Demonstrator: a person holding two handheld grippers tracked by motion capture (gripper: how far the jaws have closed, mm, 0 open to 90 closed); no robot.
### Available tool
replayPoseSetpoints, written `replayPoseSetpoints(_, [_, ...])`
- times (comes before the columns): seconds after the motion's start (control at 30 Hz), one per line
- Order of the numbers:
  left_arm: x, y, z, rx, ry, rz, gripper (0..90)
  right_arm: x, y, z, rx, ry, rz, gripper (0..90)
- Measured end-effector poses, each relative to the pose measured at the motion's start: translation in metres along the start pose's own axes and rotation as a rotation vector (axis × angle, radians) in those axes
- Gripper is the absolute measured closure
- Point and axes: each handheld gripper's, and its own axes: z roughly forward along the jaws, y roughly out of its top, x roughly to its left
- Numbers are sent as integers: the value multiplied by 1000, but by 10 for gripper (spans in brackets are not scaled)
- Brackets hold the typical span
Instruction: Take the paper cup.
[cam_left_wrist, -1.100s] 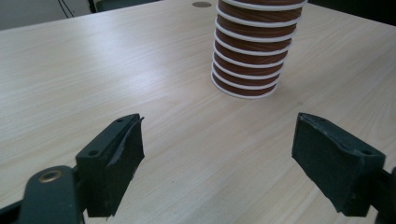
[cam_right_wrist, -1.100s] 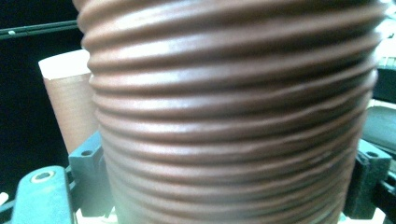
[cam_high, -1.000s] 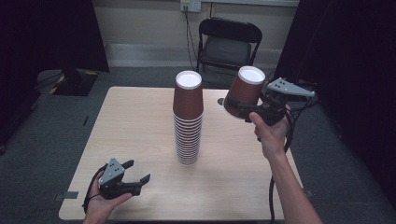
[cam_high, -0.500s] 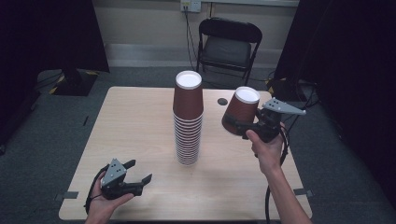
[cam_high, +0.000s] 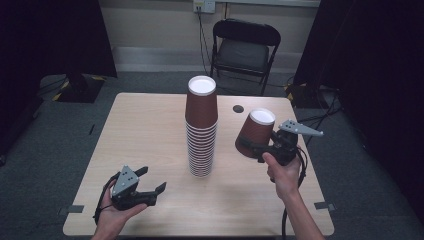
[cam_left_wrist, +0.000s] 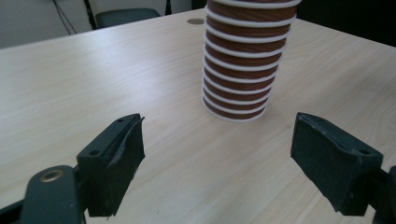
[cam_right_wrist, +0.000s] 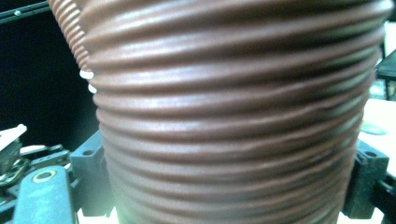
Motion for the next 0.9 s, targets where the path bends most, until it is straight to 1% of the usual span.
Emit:
replayPoseSetpoints(0.07, [-3, 4, 4, 2, -25, 5, 165, 0, -4, 0, 9, 6, 16, 141])
replayPoseSetpoints(0.1, [-5, 6, 6, 10, -32, -6, 165, 0, -6, 0, 8, 12, 21, 141])
replayPoseSetpoints(0.13, [-5, 6, 6, 10, -32, -6, 174, 0, -6, 0, 8, 12, 21, 141])
replayPoseSetpoints(0.17, [-8, 9, 10, 15, -46, -11, 174, 1, -8, 0, 7, 15, 28, 141])
replayPoseSetpoints(0.2, [-11, 13, 14, 12, -60, -12, 174, 1, -12, 0, 11, 25, 40, 141])
replayPoseSetpoints(0.23, [-13, 15, 15, 5, -61, -2, 175, 1, -13, 0, 11, 28, 40, 141])
replayPoseSetpoints(0.27, [-16, 17, 17, -8, -71, -1, 174, 1, -15, 0, 12, 32, 49, 141])
replayPoseSetpoints(0.3, [-18, 19, 20, -12, -90, -3, 167, 1, -17, 0, 13, 37, 56, 141])
replayPoseSetpoints(0.33, [-20, 21, 22, -18, -92, -9, 166, 2, -19, 1, 14, 40, 62, 141])
replayPoseSetpoints(0.37, [-22, 23, 24, -30, -88, -5, 175, 2, -22, 1, 18, 44, 66, 141])
replayPoseSetpoints(0.4, [-24, 24, 27, -35, -105, -7, 175, 2, -24, 2, 22, 46, 70, 141])
replayPoseSetpoints(0.43, [-27, 26, 29, -38, -115, 0, 163, 3, -27, 2, 27, 49, 74, 141])
replayPoseSetpoints(0.47, [-29, 28, 31, -50, -117, 17, 162, 2, -29, 3, 29, 56, 86, 142])
replayPoseSetpoints(0.5, [-32, 29, 33, -66, -123, 20, 169, 3, -32, 4, 34, 65, 98, 142])
replayPoseSetpoints(0.57, [-38, 32, 36, -88, -141, 49, 171, 4, -37, 6, 44, 66, 102, 142])
replayPoseSetpoints(0.6, [-38, 32, 36, -88, -141, 49, 179, 4, -37, 6, 44, 66, 102, 142])
replayPoseSetpoints(0.63, [-43, 32, 39, -104, -145, 57, 179, 5, -39, 7, 48, 72, 103, 142])
replayPoseSetpoints(0.7, [-52, 33, 46, -111, -169, 64, 182, 9, -45, 9, 47, 75, 104, 142])
replayPoseSetpoints(0.77, [-57, 34, 50, -121, -190, 68, 188, 10, -48, 9, 42, 84, 119, 142])
replayPoseSetpoints(0.8, [-57, 34, 50, -121, -190, 68, 204, 10, -48, 9, 42, 84, 119, 142])
replayPoseSetpoints(0.83, [-61, 35, 53, -134, -210, 85, 232, 13, -51, 10, 49, 89, 108, 142])
replayPoseSetpoints(0.87, [-62, 36, 55, -143, -230, 83, 239, 14, -52, 10, 49, 91, 109, 142])
replayPoseSetpoints(0.9, [-63, 37, 56, -146, -235, 80, 241, 16, -53, 10, 50, 95, 107, 142])
